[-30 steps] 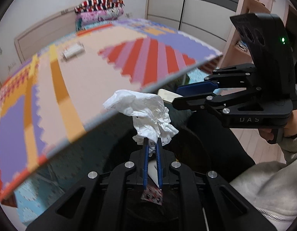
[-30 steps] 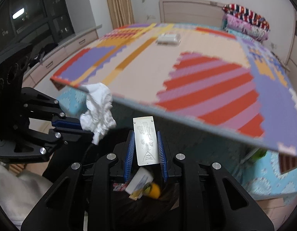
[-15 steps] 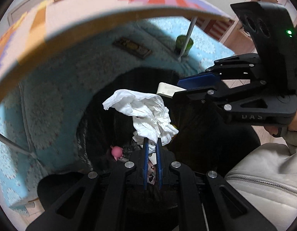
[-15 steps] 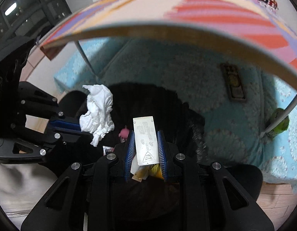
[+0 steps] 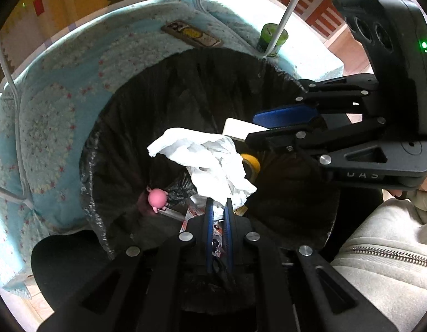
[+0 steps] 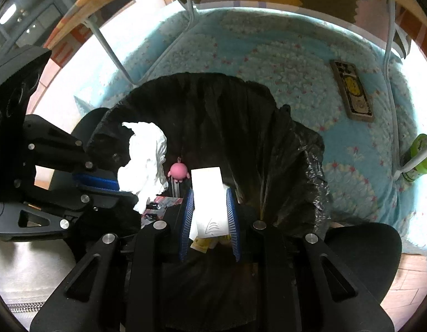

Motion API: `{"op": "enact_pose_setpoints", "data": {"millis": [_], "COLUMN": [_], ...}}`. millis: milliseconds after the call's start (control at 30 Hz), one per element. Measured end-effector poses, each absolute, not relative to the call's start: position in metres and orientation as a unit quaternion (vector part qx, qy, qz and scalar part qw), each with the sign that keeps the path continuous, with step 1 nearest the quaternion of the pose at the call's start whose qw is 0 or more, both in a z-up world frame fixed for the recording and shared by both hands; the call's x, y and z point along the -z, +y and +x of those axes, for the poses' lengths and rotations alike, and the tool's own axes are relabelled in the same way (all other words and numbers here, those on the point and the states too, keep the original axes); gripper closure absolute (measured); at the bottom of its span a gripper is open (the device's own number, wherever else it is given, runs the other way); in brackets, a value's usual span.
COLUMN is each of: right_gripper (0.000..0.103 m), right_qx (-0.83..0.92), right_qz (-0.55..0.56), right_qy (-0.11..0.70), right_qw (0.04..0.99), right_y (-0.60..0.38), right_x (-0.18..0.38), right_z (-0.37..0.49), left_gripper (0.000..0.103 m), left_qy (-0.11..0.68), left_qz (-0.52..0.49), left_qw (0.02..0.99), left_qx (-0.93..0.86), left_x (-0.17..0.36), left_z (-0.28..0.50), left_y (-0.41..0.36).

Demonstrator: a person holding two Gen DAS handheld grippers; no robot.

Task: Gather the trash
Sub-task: 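Open both tools over the bin to drop the card and tissue, then move both open tools back over the mat toward the white case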

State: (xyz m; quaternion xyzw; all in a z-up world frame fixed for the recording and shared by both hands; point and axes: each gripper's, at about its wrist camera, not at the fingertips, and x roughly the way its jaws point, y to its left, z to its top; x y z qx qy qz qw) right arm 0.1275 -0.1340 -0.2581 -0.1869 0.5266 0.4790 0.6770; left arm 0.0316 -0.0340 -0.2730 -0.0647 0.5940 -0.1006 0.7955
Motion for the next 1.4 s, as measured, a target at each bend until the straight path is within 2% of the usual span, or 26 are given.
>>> {"op": "enact_pose_setpoints", "data": {"millis": [367, 467, 533, 567, 1167, 1233, 1400], "right_gripper": [0.078, 0.078, 0.077, 0.077, 0.077, 0.072, 0.071], "right_qx": [-0.478, -0.478, -0.477, -0.477, -0.489, -0.490, -0.495], "right_qz": [-0.181, -0.179, -0.178, -0.178, -0.163, -0.162, -0.164], "right_qy": [0.534, 0.530, 0.526, 0.524, 0.457, 0.449, 0.431], "right_qw": [0.674, 0.677, 0.681, 0.682, 0.725, 0.729, 0.737], "right_y": [-0.132, -0.133, -0.135, -0.136, -0.151, -0.152, -0.151], "right_x": [0.265, 0.261, 0.258, 0.256, 0.189, 0.182, 0.165], "right_z": [0.129, 0.129, 0.130, 0.130, 0.130, 0.131, 0.134], "left_gripper": [0.093, 0.075, 0.055, 0.053, 0.052, 0.052, 0.052], "left_qy": [0.613, 0.611, 0.603, 0.597, 0.519, 0.510, 0.483], "left_qz": [-0.064, -0.063, -0.062, -0.061, -0.049, -0.041, -0.029], "left_qw": [0.783, 0.785, 0.792, 0.796, 0.852, 0.858, 0.874], "left_qx": [0.079, 0.074, 0.074, 0.073, 0.059, 0.052, 0.051], "left_x": [0.281, 0.280, 0.274, 0.270, 0.195, 0.184, 0.155], "left_z": [0.034, 0.033, 0.031, 0.030, 0.018, 0.017, 0.017], "left_y": [-0.035, -0.035, -0.036, -0.036, -0.028, -0.026, -0.020]}}
